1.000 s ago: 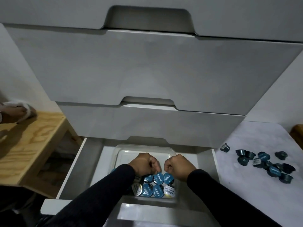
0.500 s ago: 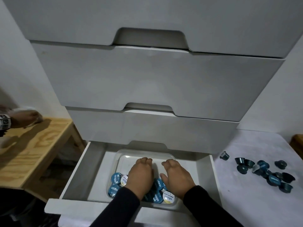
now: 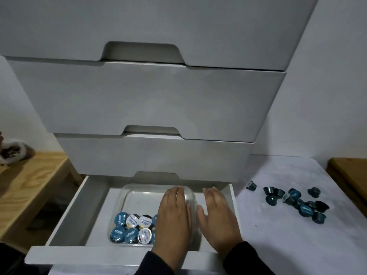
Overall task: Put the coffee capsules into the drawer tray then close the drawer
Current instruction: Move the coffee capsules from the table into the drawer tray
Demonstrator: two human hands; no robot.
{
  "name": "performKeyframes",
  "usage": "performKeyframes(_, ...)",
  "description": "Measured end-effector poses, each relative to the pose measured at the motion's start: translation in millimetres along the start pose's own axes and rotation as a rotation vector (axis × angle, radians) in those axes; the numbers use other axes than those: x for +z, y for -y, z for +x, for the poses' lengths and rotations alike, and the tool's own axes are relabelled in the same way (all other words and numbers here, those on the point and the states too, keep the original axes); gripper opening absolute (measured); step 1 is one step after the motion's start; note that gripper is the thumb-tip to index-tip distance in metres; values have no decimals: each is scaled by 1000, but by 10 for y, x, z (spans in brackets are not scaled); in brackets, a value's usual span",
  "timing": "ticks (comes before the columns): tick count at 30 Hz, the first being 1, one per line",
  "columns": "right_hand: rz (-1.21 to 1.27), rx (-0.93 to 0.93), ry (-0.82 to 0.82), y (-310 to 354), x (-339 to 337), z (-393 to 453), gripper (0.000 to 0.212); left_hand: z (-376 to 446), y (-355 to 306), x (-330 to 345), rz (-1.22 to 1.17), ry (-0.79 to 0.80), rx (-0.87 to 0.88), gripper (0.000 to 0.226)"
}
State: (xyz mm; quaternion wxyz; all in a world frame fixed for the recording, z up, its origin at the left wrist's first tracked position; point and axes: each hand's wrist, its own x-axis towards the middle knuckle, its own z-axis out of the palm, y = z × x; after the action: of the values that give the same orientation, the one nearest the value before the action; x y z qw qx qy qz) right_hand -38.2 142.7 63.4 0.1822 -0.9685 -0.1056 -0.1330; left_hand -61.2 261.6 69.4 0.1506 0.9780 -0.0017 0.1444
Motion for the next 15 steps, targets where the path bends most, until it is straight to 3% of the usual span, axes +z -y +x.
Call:
performKeyframes(6, 21, 32, -120, -821, -386, -64, 48, 66, -833, 196, -143, -75, 96, 44)
performKeyframes(10, -12, 35, -231, -1688, -493, -209, 38, 103, -1576, 443, -242, -10, 96, 41)
performKeyframes(15, -267, -16, -90, -2740, -523, -324, 23, 100, -2343, 987, -303, 87, 118, 47)
